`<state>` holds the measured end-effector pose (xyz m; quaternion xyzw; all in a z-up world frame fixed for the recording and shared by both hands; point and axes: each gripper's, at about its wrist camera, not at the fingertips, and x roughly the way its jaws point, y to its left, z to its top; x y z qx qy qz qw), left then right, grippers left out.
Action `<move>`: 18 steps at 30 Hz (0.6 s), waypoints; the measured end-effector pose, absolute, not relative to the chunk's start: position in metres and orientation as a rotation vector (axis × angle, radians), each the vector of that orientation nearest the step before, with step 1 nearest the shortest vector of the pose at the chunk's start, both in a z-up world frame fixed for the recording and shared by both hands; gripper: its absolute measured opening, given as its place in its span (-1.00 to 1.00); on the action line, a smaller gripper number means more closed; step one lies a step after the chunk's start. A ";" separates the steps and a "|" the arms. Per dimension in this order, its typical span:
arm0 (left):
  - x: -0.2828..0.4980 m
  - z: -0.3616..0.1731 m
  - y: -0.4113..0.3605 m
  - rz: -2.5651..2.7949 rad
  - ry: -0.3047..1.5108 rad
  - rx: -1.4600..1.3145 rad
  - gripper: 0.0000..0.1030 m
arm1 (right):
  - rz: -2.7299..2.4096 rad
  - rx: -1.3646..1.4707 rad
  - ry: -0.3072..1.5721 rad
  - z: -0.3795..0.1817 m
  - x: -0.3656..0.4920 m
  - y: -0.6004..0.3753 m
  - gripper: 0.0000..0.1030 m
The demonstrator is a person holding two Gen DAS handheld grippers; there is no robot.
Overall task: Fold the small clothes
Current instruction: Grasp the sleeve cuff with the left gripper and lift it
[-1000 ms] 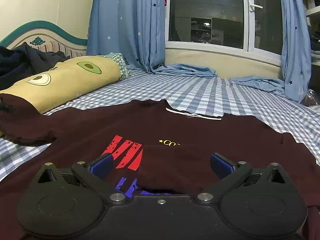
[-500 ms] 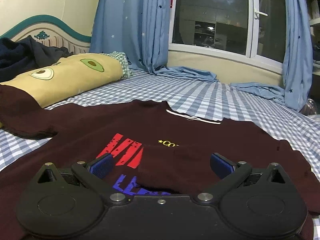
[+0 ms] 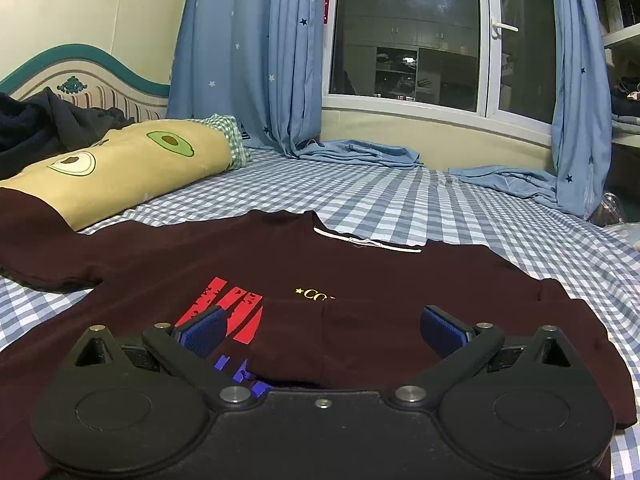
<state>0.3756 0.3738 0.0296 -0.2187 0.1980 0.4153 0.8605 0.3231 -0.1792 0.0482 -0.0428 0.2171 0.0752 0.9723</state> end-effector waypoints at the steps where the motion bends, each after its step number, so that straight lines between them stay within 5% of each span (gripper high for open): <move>1: 0.376 0.029 0.373 0.877 0.418 -0.453 0.80 | 0.151 -0.086 0.439 0.048 0.323 -0.179 0.99; 6: 0.381 0.032 0.364 0.861 0.417 -0.389 0.39 | 0.146 -0.072 0.448 0.046 0.325 -0.185 0.99; 13: 0.397 0.040 0.342 0.829 0.424 -0.277 -0.58 | 0.153 -0.075 0.456 0.044 0.326 -0.184 0.99; 18: 0.400 0.050 0.327 0.836 0.382 -0.246 -0.68 | 0.152 -0.074 0.455 0.043 0.326 -0.185 0.99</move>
